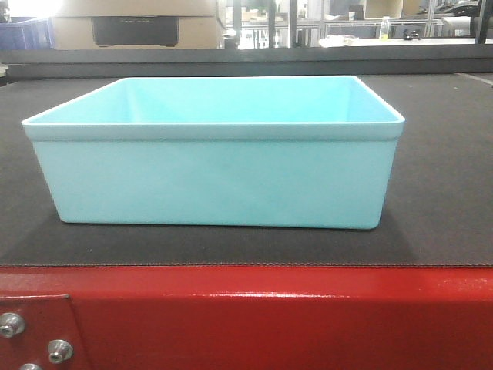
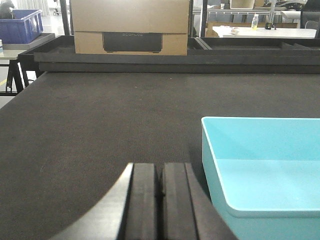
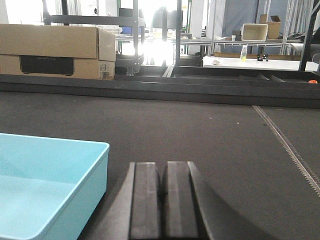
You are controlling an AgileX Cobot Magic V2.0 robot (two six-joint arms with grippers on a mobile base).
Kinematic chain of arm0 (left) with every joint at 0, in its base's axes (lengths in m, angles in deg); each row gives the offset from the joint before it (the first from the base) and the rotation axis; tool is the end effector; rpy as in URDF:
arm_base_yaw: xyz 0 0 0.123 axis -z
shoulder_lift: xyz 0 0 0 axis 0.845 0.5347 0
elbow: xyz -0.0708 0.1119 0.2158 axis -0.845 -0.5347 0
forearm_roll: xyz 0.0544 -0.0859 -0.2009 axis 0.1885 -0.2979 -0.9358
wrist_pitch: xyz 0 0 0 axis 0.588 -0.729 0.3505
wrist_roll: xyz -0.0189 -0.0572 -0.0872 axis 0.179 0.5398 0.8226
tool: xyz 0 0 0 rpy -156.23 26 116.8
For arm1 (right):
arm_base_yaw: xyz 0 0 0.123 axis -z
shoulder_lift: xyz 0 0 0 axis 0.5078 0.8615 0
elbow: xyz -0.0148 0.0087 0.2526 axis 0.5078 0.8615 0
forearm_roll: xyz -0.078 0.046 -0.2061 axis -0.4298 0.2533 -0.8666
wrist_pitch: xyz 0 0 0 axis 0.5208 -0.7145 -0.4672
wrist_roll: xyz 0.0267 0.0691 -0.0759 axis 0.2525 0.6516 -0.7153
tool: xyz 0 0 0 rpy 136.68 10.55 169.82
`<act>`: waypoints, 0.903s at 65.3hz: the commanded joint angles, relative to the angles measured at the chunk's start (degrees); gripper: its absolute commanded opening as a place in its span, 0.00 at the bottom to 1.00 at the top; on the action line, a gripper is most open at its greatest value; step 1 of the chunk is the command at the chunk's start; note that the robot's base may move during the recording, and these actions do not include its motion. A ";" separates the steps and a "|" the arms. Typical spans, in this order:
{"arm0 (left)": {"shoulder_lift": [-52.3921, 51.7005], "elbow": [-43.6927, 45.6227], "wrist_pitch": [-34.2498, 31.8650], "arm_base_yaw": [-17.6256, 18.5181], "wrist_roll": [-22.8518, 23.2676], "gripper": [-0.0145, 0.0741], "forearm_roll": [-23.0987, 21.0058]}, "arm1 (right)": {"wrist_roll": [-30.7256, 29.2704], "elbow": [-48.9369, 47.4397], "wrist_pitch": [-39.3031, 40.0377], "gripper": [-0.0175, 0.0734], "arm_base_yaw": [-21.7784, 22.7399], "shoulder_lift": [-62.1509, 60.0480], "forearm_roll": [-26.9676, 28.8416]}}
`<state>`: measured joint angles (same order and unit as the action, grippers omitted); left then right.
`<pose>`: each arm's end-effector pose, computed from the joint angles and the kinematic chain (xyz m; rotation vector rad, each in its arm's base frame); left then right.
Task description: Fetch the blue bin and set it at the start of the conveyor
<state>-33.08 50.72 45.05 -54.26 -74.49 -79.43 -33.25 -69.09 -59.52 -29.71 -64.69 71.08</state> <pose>0.0876 -0.0025 0.3029 0.0452 1.6451 -0.0110 0.0818 -0.0005 0.2959 0.0222 1.5399 0.0101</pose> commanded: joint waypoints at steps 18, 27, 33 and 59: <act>-5.59 -5.77 -3.79 -2.48 -0.15 0.04 -0.26 | -0.35 0.16 1.36 0.01 0.13 -0.29 -0.44; -13.65 -15.48 -6.98 -4.00 -0.15 0.04 -0.35 | -0.35 0.16 1.36 0.01 0.13 -0.29 -0.44; -16.61 -21.61 -9.01 -4.42 -0.15 0.04 -1.22 | -0.35 0.16 1.36 0.01 0.13 -0.29 -0.44; -16.61 -26.07 -15.74 -4.55 -0.15 0.04 -1.58 | -0.35 0.16 1.46 0.01 0.13 -0.27 -0.44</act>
<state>-49.29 24.58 30.64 -58.39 -74.60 -80.78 -33.25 -69.09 -59.48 -29.71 -64.69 71.08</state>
